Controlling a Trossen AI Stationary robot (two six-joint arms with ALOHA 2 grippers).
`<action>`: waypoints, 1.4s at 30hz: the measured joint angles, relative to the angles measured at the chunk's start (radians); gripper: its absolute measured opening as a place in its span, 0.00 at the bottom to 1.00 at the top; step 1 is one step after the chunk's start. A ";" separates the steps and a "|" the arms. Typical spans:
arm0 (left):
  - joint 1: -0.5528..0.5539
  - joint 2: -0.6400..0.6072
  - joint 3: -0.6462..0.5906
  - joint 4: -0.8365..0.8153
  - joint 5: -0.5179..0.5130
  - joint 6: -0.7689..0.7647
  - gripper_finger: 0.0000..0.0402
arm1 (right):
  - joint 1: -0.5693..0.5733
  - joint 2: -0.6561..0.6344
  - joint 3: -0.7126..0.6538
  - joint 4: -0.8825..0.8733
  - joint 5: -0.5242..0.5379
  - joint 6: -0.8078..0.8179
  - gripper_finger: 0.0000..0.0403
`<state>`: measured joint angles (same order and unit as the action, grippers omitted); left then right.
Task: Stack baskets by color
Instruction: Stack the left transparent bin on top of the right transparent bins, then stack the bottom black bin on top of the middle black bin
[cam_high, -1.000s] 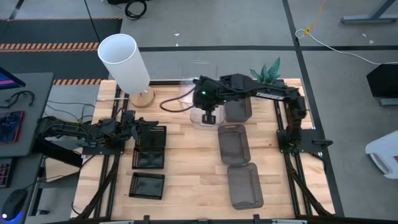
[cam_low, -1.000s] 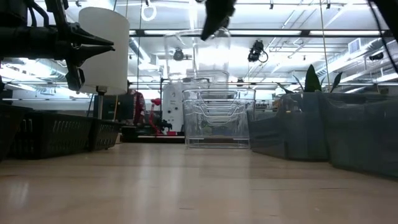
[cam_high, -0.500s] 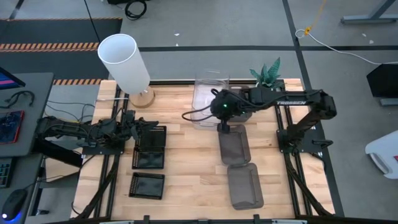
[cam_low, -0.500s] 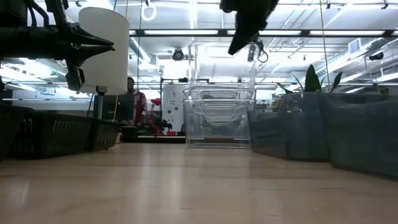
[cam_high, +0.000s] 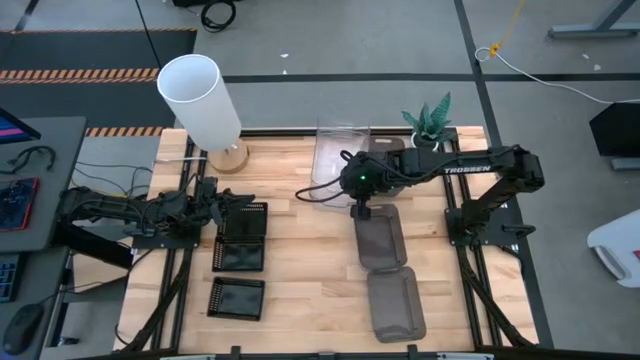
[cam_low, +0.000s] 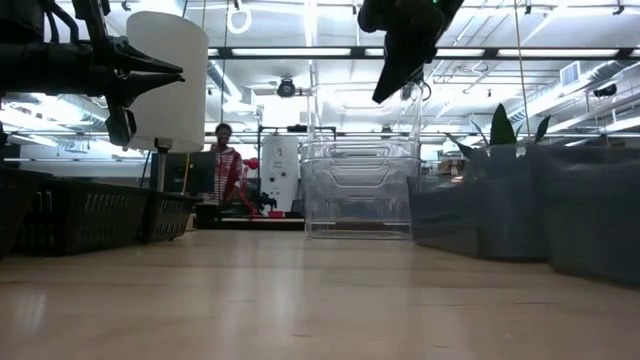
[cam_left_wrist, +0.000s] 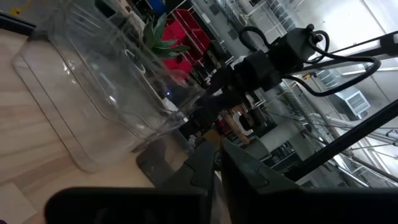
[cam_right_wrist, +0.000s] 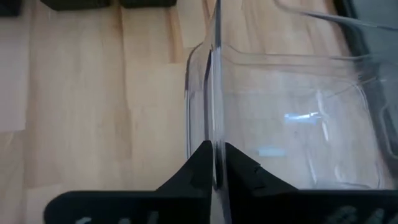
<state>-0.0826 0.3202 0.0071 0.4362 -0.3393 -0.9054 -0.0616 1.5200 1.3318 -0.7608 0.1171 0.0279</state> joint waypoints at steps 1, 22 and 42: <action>0.000 0.000 0.000 0.000 0.000 0.000 0.09 | 0.000 0.000 -0.003 0.002 -0.004 0.005 0.08; 0.000 0.000 0.000 0.000 0.000 0.000 0.08 | -0.074 0.000 -0.030 0.001 -0.250 0.195 0.31; 0.000 0.000 0.000 0.000 0.000 0.000 0.07 | -0.075 0.000 -0.024 -0.061 -0.326 0.268 0.62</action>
<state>-0.0829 0.3202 0.0071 0.4362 -0.3393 -0.9055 -0.1364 1.5200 1.3075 -0.8219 -0.2085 0.2958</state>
